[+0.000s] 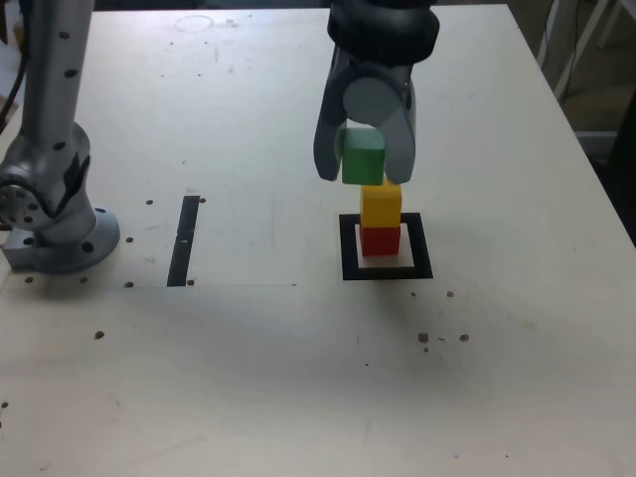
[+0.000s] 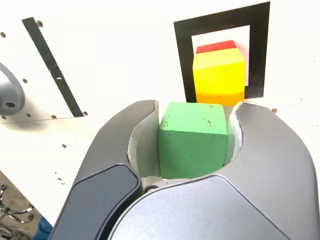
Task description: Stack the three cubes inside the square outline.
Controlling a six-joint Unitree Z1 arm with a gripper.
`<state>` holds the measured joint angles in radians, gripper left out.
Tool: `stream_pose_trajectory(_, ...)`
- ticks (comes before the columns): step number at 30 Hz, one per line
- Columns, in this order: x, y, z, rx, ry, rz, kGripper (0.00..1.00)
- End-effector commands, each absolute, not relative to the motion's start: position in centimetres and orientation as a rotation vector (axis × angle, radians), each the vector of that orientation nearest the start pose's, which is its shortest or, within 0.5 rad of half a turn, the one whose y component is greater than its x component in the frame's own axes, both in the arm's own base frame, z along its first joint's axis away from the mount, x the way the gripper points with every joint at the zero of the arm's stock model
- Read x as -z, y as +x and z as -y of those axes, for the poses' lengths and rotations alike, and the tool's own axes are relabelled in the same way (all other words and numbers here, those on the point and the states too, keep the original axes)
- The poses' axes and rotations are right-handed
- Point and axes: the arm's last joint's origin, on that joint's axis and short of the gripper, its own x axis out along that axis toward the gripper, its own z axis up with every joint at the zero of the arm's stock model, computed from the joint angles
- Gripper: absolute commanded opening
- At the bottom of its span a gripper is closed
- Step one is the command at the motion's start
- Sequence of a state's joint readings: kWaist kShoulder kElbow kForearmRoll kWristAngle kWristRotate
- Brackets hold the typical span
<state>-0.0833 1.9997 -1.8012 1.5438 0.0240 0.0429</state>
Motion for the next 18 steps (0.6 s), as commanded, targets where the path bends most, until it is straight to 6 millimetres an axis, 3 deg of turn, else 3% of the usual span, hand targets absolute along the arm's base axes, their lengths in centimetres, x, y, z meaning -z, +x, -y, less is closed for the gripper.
stream_pose_trajectory(1, -31.38, 35.12, 2.97, 0.075, 0.135, -1.743, 0.19)
stream_pose_trajectory(18, -30.73, 35.29, 2.62, 0.018, 0.158, -1.748, 0.19)
